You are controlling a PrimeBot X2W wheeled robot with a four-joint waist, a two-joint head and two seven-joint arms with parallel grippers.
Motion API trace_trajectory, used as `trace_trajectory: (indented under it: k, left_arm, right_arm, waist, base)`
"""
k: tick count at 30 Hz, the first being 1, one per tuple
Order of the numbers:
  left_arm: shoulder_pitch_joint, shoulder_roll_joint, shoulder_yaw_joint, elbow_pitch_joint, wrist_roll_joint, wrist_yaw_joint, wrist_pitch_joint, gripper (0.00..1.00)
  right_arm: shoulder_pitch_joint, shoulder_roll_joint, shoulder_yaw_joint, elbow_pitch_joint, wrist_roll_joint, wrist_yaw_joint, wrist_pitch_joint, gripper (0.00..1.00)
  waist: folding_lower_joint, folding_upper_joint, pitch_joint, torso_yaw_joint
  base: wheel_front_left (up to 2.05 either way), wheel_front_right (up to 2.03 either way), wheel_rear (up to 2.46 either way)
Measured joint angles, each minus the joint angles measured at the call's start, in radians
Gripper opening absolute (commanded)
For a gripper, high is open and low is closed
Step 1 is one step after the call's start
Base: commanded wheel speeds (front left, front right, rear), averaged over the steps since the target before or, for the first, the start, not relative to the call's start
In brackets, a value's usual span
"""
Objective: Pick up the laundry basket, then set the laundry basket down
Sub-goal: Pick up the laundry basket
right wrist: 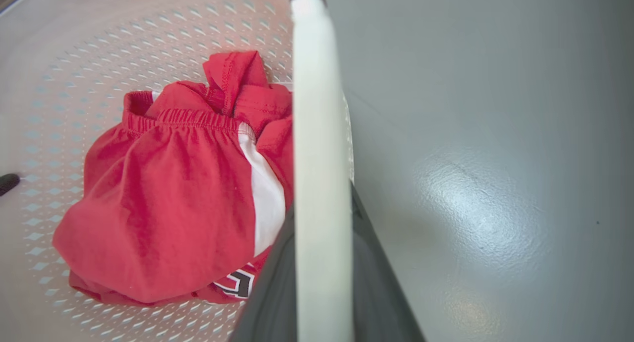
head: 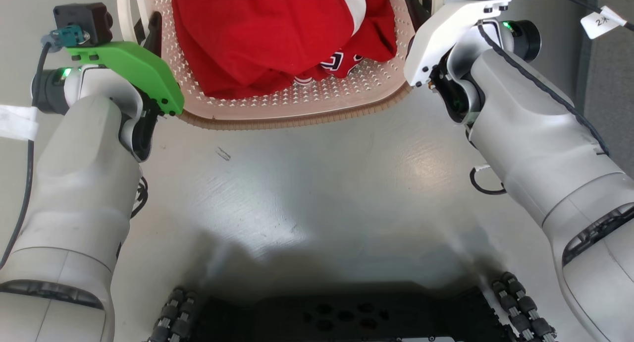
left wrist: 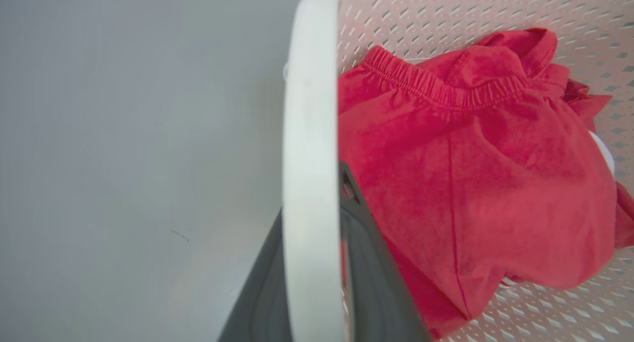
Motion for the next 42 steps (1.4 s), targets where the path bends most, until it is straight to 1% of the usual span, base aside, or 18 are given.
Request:
trace_trajectory:
  k: [5, 8, 13, 22, 28, 32, 42]
  left_arm:
    - [0.005, 0.000, -0.013, 0.018, -0.011, 0.000, -0.007, 0.00]
    - [0.021, -0.001, -0.026, 0.025, -0.027, -0.001, -0.007, 0.00]
    - [0.042, -0.004, -0.040, 0.042, -0.054, -0.003, 0.008, 0.00]
    - [0.085, -0.005, -0.080, 0.050, -0.071, -0.003, 0.016, 0.00]
    - [0.133, -0.008, -0.098, 0.063, -0.097, -0.003, 0.039, 0.00]
    - [0.154, -0.008, -0.114, 0.070, -0.115, -0.003, 0.069, 0.00]
    - [0.216, -0.011, -0.135, 0.094, -0.149, -0.003, 0.144, 0.00]
  right_arm:
    - [0.010, 0.002, 0.015, 0.006, 0.018, 0.003, -0.003, 0.00]
    - [0.021, 0.002, 0.024, 0.011, 0.028, 0.011, -0.002, 0.00]
    - [0.042, 0.006, 0.038, 0.030, 0.051, 0.012, 0.019, 0.00]
    - [0.094, 0.009, 0.052, 0.040, 0.104, 0.018, 0.049, 0.00]
    - [0.143, 0.011, 0.071, 0.044, 0.139, 0.023, 0.091, 0.00]
    - [0.164, 0.010, 0.085, 0.045, 0.158, 0.031, 0.131, 0.00]
    - [0.225, 0.013, 0.115, 0.049, 0.201, 0.034, 0.199, 0.00]
  waist:
    - [0.0000, 0.0000, -0.030, -0.002]
    - [0.0000, 0.0000, -0.052, -0.004]
    - [0.0000, 0.0000, -0.093, -0.008]
    - [0.0000, 0.0000, -0.199, -0.017]
    - [0.0000, 0.0000, -0.274, -0.022]
    - [0.0000, 0.0000, -0.326, -0.026]
    - [0.0000, 0.0000, -0.451, -0.040]
  base:
    - [0.00, 0.00, 0.00]
    - [0.00, 0.00, 0.00]
    - [0.00, 0.00, 0.00]
    - [0.00, 0.00, 0.00]
    - [0.00, 0.00, 0.00]
    - [0.00, 0.00, 0.00]
    - [0.00, 0.00, 0.00]
